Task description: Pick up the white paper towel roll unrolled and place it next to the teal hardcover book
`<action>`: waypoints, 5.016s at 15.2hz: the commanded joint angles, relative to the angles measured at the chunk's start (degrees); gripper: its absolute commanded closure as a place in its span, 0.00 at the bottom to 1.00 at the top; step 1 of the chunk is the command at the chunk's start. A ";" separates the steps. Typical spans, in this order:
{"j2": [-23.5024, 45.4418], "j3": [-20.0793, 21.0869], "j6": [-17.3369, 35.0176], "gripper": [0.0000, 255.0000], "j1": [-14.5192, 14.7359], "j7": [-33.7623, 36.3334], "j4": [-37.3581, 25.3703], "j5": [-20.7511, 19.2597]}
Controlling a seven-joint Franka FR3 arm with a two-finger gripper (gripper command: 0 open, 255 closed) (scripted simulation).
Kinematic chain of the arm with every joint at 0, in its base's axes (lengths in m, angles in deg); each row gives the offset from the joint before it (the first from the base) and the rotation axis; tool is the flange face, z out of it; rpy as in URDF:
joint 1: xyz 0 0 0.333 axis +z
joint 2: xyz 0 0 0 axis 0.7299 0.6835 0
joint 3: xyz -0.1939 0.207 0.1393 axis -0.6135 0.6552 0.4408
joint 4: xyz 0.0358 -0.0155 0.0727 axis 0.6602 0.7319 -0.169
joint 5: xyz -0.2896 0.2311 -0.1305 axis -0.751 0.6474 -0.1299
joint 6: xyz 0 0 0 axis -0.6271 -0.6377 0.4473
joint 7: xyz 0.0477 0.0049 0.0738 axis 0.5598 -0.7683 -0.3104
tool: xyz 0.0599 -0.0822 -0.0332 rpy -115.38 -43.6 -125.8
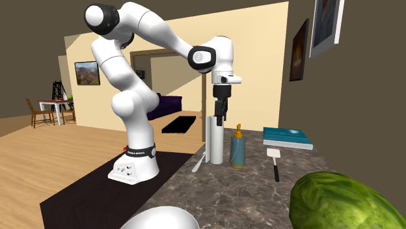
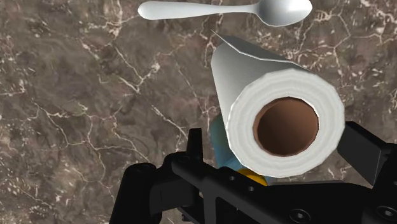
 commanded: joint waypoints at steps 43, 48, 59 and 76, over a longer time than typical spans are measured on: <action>-4.11 -1.20 -24.62 1.00 -0.39 0.48 -20.52 -1.06; -3.55 -1.34 -28.32 1.00 -0.46 0.58 -24.78 -1.20; -1.32 -1.58 -36.35 1.00 -0.61 0.83 -35.04 -1.49; 6.32 7.99 -34.90 1.00 2.09 12.58 -42.01 2.02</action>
